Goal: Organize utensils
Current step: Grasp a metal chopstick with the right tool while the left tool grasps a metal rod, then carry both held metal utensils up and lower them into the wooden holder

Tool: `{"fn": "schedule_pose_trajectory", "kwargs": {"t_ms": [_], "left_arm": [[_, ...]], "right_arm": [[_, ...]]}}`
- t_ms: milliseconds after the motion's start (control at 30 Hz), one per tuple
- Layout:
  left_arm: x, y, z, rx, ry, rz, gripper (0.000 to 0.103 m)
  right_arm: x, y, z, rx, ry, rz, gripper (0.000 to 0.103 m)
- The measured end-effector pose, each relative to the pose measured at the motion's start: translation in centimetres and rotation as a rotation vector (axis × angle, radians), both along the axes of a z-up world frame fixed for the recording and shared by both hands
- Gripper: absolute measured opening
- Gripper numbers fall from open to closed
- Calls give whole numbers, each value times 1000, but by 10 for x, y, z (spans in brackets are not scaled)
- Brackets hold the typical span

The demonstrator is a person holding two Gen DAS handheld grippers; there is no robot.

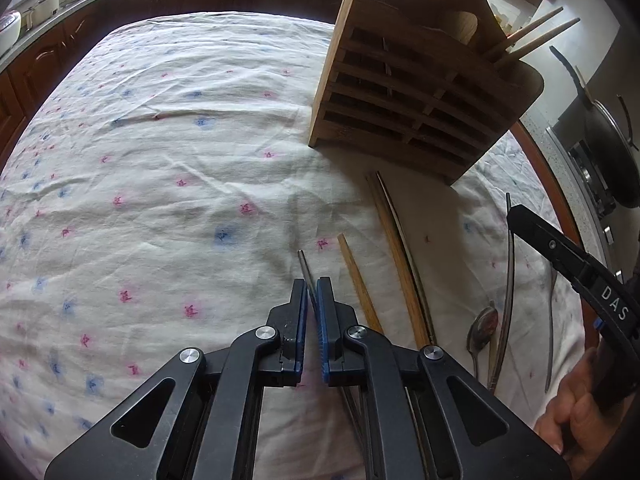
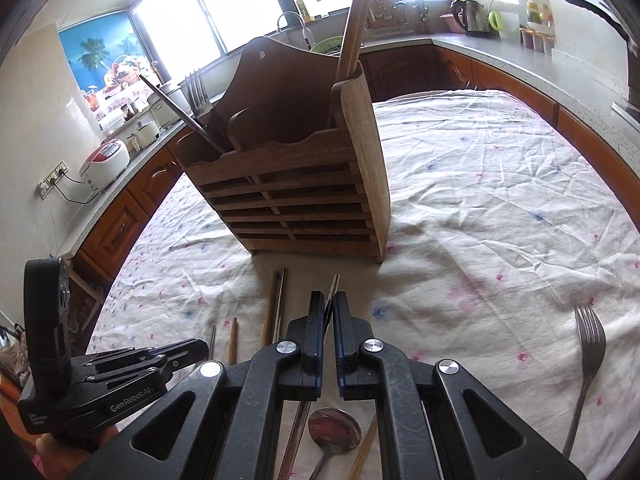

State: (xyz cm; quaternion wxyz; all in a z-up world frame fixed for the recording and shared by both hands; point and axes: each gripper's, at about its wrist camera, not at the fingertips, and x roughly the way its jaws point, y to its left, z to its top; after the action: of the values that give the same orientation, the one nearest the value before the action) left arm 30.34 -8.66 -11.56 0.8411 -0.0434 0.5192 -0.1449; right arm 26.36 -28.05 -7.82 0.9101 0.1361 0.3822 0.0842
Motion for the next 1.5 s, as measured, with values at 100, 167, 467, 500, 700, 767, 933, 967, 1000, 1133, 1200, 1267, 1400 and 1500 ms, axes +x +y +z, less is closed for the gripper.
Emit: {"fn": "schedule_pose_trajectory", "kwargs": {"t_ms": [100,167,467,500,700,767,933,967,1000,1133,1200,1267,1400,1500], "left_arm": [[1,-13,0,75,-27,-24,9],[2,-20,0,119,-43,-37,9],[-8,-14,12,65,-101,-63,3],[-12,-11,18,59,-118,-63,3],[-32,11,47,-1,-170,-62,3],[-34,20,52,-29,-170,-52,3],[-39,32,60,-49,-190,-22,3],[-39,34,60,-51,-190,-20,3],[-40,36,60,-54,-191,-18,3],[-38,46,62,-76,-194,-5,3],[-37,51,64,-83,-198,3,3],[-38,55,66,-94,-202,8,3],[-41,60,72,-109,-216,14,3],[-43,63,74,-114,-224,18,3]], "right_arm": [[-3,-5,4,8,-9,-8,4],[-3,-8,6,18,-15,-10,4],[-11,-14,15,44,-44,-19,4],[-13,-14,17,47,-49,-19,0],[-23,-9,34,32,-84,-5,0],[-17,-7,29,43,-50,17,1],[2,10,1,9,36,38,7],[8,16,-5,-14,52,44,7],[12,22,-11,-37,67,47,8],[31,39,-30,-98,129,69,9],[36,45,-37,-110,157,82,14],[37,49,-39,-135,154,88,16],[38,57,-40,-203,149,93,14],[35,61,-40,-259,131,92,5]]}}
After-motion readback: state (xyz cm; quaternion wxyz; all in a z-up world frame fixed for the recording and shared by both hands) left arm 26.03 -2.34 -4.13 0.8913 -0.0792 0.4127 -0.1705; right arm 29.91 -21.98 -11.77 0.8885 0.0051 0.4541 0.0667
